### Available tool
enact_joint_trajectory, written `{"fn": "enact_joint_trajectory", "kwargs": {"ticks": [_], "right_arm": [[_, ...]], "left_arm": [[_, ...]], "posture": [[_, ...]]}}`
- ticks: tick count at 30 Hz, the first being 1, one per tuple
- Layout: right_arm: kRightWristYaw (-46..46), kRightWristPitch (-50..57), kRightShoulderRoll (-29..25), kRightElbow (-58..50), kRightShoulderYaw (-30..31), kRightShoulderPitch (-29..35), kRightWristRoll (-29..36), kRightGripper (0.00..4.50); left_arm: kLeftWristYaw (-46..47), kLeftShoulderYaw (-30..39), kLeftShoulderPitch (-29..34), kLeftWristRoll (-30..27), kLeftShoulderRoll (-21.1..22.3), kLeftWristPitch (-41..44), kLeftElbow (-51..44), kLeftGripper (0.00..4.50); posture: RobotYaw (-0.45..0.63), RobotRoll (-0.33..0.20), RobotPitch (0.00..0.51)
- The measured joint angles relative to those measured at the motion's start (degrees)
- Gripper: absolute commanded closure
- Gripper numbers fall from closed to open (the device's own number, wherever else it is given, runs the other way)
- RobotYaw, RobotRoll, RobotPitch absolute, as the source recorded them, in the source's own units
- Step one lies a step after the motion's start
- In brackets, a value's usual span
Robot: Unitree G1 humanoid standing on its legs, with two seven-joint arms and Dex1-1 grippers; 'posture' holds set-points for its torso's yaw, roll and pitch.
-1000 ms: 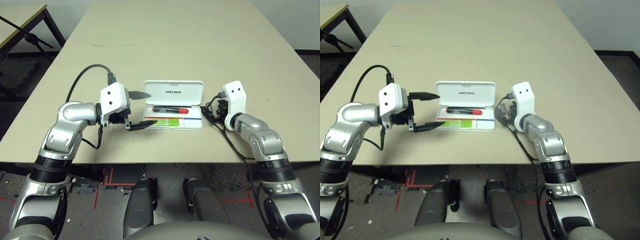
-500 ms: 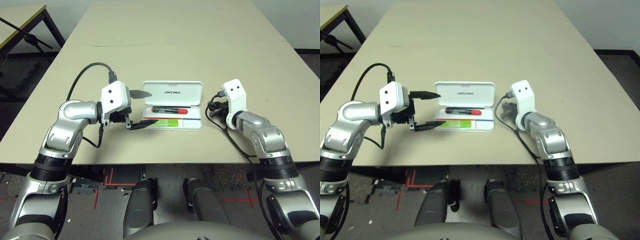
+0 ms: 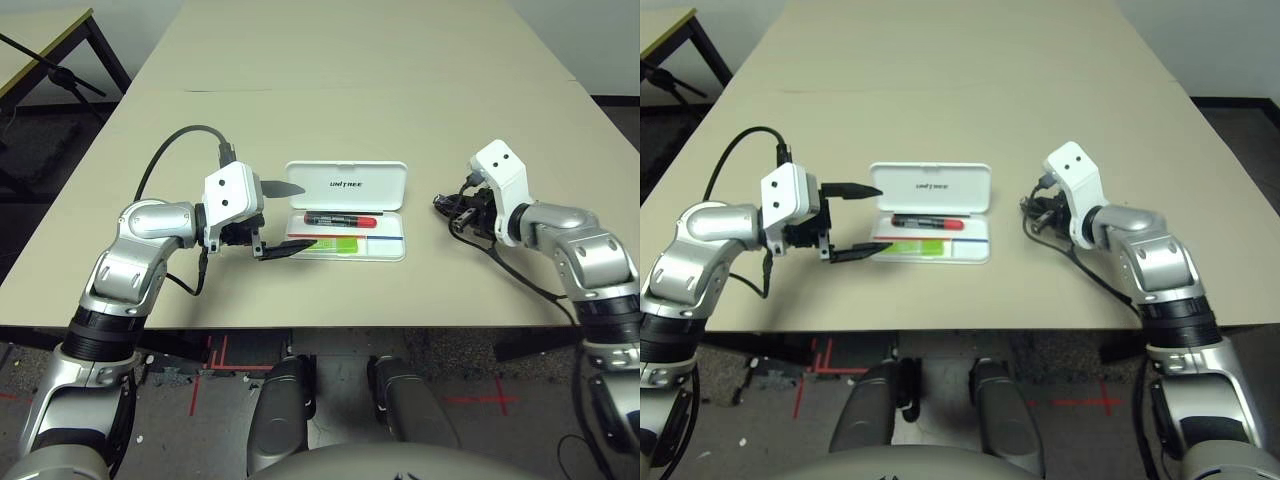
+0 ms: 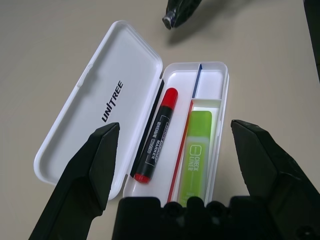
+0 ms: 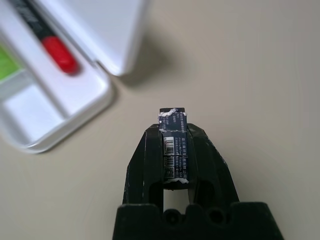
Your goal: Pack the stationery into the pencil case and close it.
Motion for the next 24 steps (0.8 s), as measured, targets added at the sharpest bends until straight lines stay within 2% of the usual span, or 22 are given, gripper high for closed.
{"fn": "enact_joint_trajectory", "kwargs": {"ticks": [4, 10, 17, 24], "right_arm": [[9.5, -4.4, -0.8, 0.7, 2.6, -1.4, 1.3, 4.14], [17.2, -8.3, 0.1, 1.8, 6.3, -4.5, 1.4, 4.14], [22.0, -13.8, 3.0, 5.8, 11.5, -7.5, -0.7, 4.14], [22.9, -18.3, 5.5, 9.5, 13.8, -8.1, -3.7, 4.14]], "left_arm": [[0.0, 0.0, 0.0, 0.0, 0.1, 0.0, 0.0, 0.0], [0.0, 0.0, 0.1, 0.0, 0.2, 0.0, 0.0, 0.0], [0.0, 0.0, 0.1, 0.0, 0.3, -0.1, -0.1, 0.0], [0.2, 0.0, 0.4, 0.0, 0.3, -0.1, -0.3, 0.0]], "posture": [[-0.03, 0.0, 0.151], [-0.01, 0.0, 0.149], [0.0, 0.0, 0.148], [0.01, 0.0, 0.155]]}}
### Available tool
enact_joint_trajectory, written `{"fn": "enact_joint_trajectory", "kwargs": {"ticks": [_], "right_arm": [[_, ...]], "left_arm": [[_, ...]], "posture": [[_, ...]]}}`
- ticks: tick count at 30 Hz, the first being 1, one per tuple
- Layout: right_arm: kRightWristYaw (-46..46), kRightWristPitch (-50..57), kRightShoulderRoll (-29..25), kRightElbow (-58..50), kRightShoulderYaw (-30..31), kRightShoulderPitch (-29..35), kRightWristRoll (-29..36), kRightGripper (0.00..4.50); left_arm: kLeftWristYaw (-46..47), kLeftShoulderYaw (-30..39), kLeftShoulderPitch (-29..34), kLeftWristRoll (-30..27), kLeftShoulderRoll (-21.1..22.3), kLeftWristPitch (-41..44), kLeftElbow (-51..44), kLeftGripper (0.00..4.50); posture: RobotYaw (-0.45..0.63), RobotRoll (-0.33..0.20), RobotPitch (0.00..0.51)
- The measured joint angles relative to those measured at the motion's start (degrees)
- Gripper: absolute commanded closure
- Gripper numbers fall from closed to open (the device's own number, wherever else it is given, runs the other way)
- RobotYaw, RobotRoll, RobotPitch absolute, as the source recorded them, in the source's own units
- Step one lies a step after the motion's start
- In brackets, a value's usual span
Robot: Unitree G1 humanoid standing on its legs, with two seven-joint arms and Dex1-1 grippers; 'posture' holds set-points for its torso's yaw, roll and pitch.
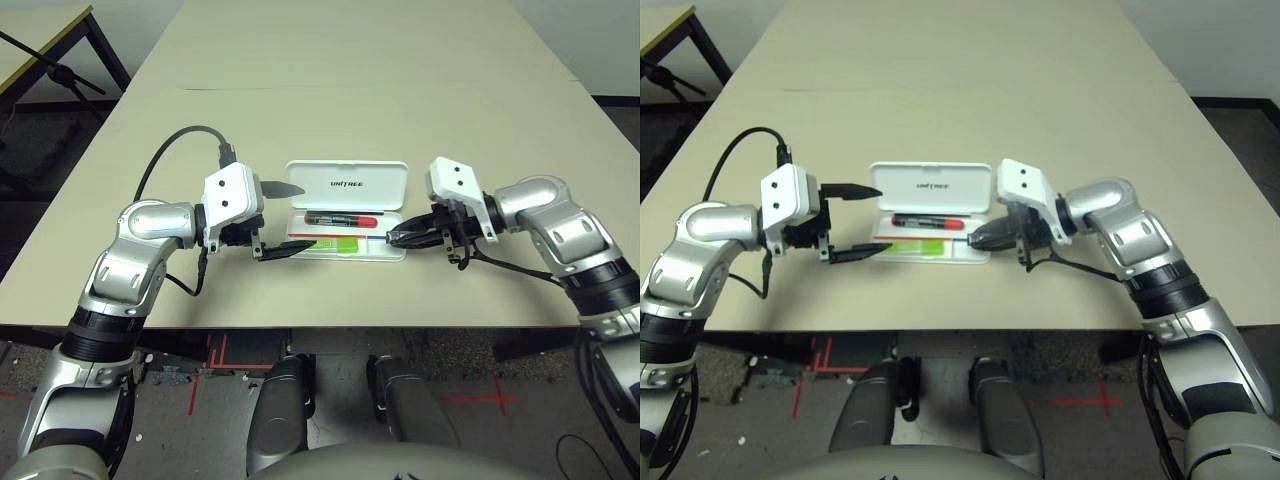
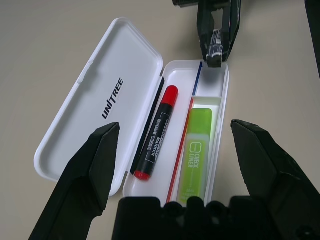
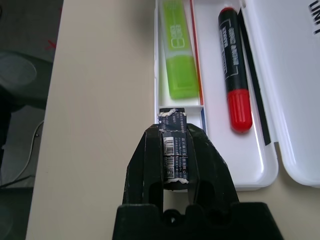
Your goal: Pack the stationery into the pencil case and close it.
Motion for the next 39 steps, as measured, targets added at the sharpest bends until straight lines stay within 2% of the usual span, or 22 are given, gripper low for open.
{"fn": "enact_joint_trajectory", "kwargs": {"ticks": [8, 13, 17, 19, 23, 31, 39], "right_arm": [[-0.3, -2.7, 1.9, 2.9, 0.9, -0.6, -1.5, 4.14], [-1.6, -4.0, 2.8, 3.1, 0.8, -0.6, -1.9, 2.4], [-2.2, -4.0, 3.1, 2.9, -0.3, -0.1, -1.0, 0.77], [-2.2, -3.9, 3.0, 2.8, -1.5, 0.1, -0.1, 0.14], [-1.6, -4.3, 2.9, 2.2, -5.8, 1.9, 3.8, 0.06], [-1.4, -1.1, -2.5, -6.8, -16.6, 13.8, 13.5, 0.06], [-2.2, 1.9, -7.9, -11.8, -25.3, 26.9, 19.3, 0.06]], "left_arm": [[0.5, 0.0, 0.6, 0.0, 0.0, 0.2, -1.5, 0.0], [0.5, 0.0, 0.7, 0.0, 0.0, 0.3, -1.5, 0.0], [0.5, 0.0, 1.2, 0.0, 0.1, 0.3, -1.5, 0.0], [0.5, 0.0, 1.4, 0.0, 0.2, 0.3, -1.5, 0.0], [0.9, 0.1, 1.5, -0.1, 0.2, 0.7, -1.6, 0.0], [4.6, 3.6, 2.8, -1.7, 0.0, 4.6, -0.7, 0.0], [12.8, 6.8, -1.0, -1.7, -1.2, 10.9, 9.8, 0.0]], "posture": [[0.02, 0.0, 0.156], [0.02, 0.0, 0.148], [0.02, 0.0, 0.146], [0.02, 0.0, 0.146], [0.01, 0.0, 0.146], [-0.02, 0.0, 0.141], [-0.07, 0.0, 0.135]]}}
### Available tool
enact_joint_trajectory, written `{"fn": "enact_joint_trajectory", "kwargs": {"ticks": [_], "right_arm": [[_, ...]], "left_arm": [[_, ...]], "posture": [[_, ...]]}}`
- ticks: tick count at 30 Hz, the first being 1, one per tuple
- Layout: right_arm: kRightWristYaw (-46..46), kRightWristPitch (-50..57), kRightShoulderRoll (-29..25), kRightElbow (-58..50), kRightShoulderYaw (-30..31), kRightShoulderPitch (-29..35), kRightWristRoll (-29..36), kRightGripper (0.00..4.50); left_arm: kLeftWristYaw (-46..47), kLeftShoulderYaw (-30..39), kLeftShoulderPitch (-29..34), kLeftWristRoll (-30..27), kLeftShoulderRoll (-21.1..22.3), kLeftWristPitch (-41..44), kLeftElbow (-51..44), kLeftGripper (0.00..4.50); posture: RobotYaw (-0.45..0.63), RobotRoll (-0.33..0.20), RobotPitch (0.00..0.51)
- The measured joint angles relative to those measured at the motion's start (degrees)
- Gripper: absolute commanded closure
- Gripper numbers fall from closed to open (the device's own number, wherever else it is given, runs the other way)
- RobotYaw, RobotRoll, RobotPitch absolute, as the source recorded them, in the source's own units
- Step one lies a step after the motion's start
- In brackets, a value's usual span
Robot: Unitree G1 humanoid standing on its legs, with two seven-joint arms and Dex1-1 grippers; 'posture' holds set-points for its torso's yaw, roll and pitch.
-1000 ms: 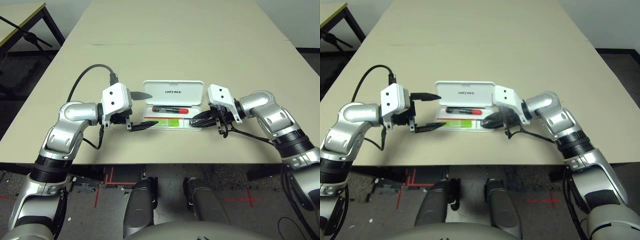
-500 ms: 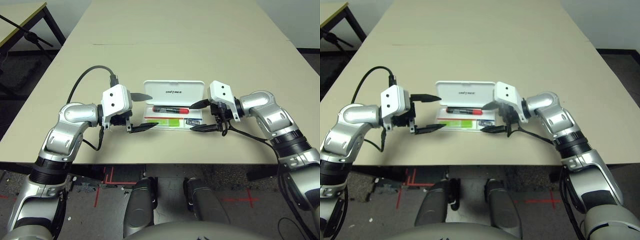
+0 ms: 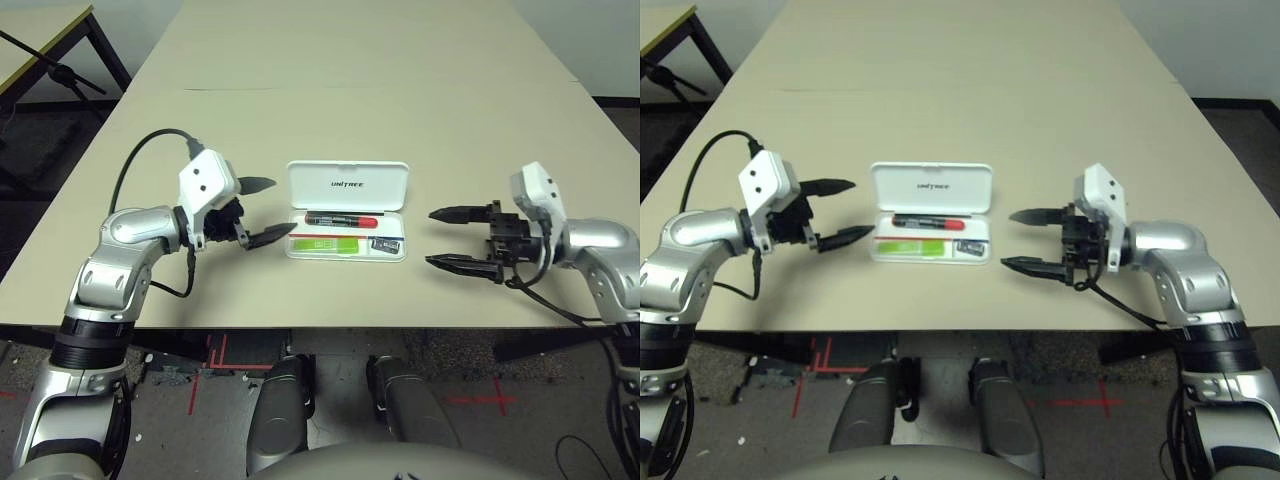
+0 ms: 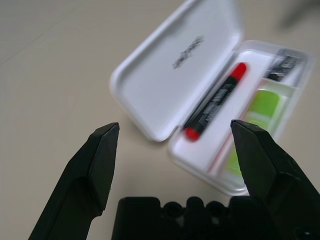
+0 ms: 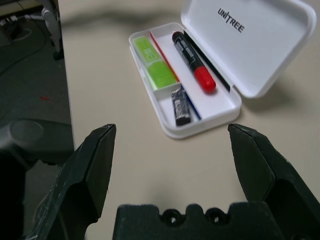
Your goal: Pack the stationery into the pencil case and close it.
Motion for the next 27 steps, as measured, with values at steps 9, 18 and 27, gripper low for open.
{"fn": "enact_joint_trajectory", "kwargs": {"ticks": [9, 18, 27], "right_arm": [[-3.4, 2.0, -0.3, -4.8, -3.6, 4.6, 3.4, 0.0], [-6.2, 2.3, -0.2, -7.2, -4.6, 5.9, 4.4, 0.0], [-7.5, 1.7, -0.3, -8.0, -5.3, 7.5, 4.4, 0.0]], "left_arm": [[11.0, 1.8, -12.4, 0.8, -4.4, 9.1, 16.7, 2.97], [14.2, 1.0, -17.7, 4.3, -8.1, 5.7, 29.1, 4.48], [12.6, -0.1, -21.2, 4.6, -11.2, 3.4, 32.0, 4.48]], "posture": [[-0.1, 0.0, 0.127], [-0.12, 0.0, 0.131], [-0.14, 0.0, 0.132]]}}
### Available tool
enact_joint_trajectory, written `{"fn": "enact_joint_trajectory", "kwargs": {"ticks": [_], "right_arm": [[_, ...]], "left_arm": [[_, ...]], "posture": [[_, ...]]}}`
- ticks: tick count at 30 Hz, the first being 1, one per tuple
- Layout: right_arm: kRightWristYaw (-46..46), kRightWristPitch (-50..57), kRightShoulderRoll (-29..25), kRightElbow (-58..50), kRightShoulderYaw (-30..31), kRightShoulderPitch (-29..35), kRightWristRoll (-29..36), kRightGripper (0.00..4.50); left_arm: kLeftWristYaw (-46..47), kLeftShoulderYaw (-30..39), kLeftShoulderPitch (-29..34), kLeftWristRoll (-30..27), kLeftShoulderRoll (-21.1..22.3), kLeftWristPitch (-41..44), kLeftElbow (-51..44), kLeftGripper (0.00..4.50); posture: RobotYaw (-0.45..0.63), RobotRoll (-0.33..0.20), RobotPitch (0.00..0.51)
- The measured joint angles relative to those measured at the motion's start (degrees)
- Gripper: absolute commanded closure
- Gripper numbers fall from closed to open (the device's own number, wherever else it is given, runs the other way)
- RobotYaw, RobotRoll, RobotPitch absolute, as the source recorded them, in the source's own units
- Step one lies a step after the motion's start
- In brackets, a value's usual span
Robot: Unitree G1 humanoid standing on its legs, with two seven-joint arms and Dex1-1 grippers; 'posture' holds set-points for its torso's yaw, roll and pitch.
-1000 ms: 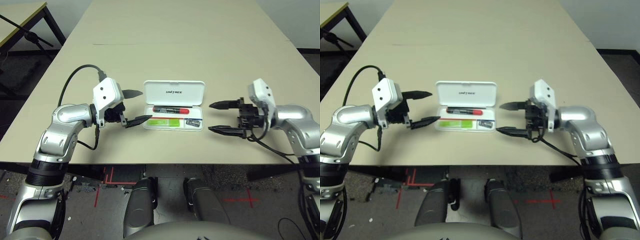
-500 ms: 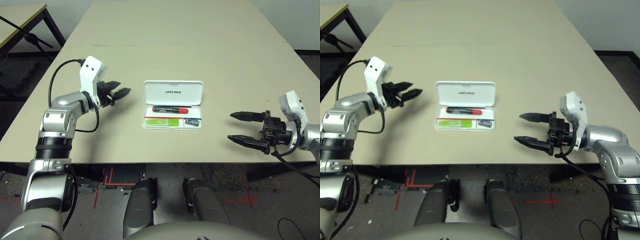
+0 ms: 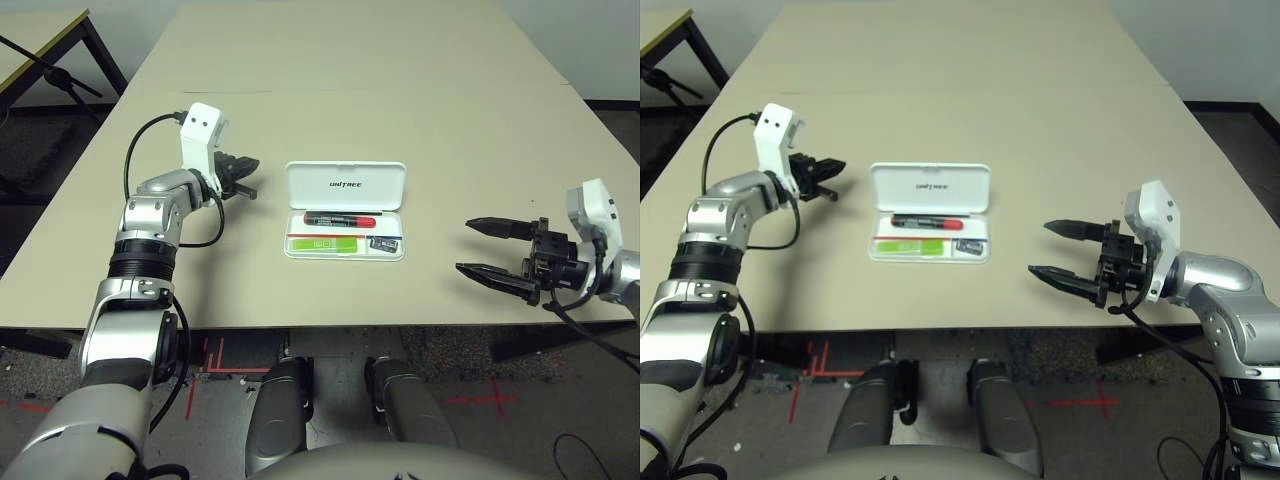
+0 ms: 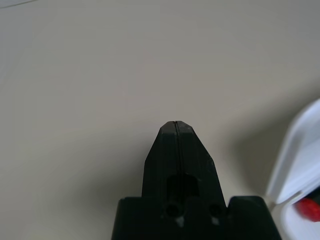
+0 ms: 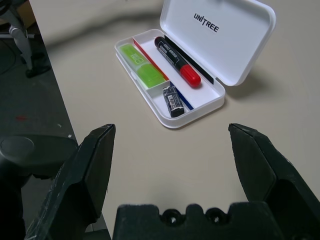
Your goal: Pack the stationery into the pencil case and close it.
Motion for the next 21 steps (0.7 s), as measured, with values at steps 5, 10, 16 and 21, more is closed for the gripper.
{"fn": "enact_joint_trajectory", "kwargs": {"ticks": [5, 10, 16, 21], "right_arm": [[-0.4, -0.5, 0.0, 0.0, 0.0, 0.0, 0.0, 0.0], [-0.9, -0.8, 0.0, 0.0, 0.0, 0.0, -0.1, 0.0], [-1.0, -1.0, 0.0, -0.1, 0.3, -0.5, -0.4, 0.0], [-0.9, -1.4, 0.0, 0.0, 0.8, -1.2, -0.6, 0.0]], "left_arm": [[-1.6, -1.2, -1.2, 0.1, -1.4, -0.8, 1.3, 4.48], [-7.0, -3.0, -0.6, -0.5, -1.5, 0.1, -2.2, 4.48], [-17.5, -5.8, 5.8, -3.0, 2.3, 3.2, -16.5, 4.48], [-25.6, -8.9, 10.7, -4.4, 6.7, 3.4, -25.8, 4.48]], "posture": [[-0.14, 0.0, 0.135], [-0.14, 0.0, 0.137], [-0.13, 0.0, 0.138], [-0.12, 0.0, 0.139]]}}
